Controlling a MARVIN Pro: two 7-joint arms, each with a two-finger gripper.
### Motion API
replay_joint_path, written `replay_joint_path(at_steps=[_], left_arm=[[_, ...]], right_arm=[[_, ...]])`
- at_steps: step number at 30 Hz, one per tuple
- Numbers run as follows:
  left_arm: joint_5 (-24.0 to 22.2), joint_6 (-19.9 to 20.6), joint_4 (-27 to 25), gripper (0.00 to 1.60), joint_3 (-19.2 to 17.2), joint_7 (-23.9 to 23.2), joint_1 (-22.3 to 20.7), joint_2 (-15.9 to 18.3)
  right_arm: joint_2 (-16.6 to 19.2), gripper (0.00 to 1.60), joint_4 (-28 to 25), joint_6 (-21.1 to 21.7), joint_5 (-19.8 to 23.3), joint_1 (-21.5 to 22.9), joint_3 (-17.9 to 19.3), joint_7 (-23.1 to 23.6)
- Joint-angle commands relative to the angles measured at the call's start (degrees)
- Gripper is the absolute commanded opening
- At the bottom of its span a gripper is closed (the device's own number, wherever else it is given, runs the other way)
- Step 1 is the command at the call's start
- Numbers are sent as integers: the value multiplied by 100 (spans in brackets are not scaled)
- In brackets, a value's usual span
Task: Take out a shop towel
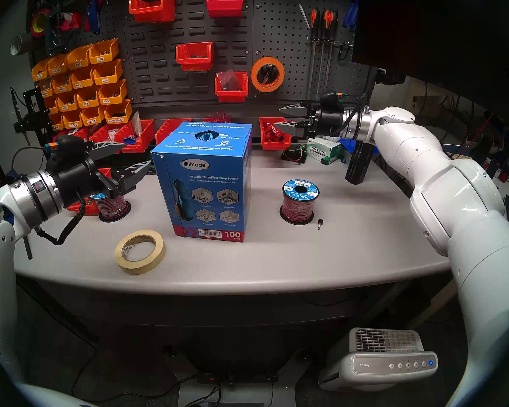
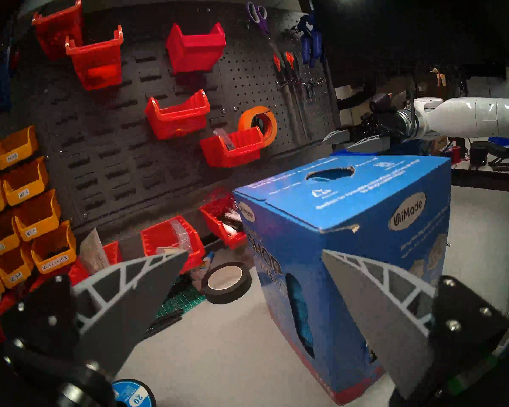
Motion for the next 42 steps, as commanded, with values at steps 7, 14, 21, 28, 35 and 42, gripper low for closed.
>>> replay_joint_path(at_steps=[7,14,21,28,35,42], left_arm=[[-501,-118,-119,160,61,-90,-1226,670],[-548,-30,-119,160,546,120,-1398,882],[-585,186,-119,160,1303,494,-1726,950],[-667,396,-108,160,1837,786,-2078,831],[-711,586,98,160,2291,1146,-2374,682],[-730,901,474,160,2753,1466,-2770,499]], right_arm=[[-1,160,-29,25,49,319,64,-14],[43,160,-32,23,54,354,80,-14],[164,160,-26,6,61,360,99,-14],[259,160,-30,-7,67,350,110,-14],[316,160,-69,1,77,370,119,-14],[283,160,-258,64,136,660,201,-14]])
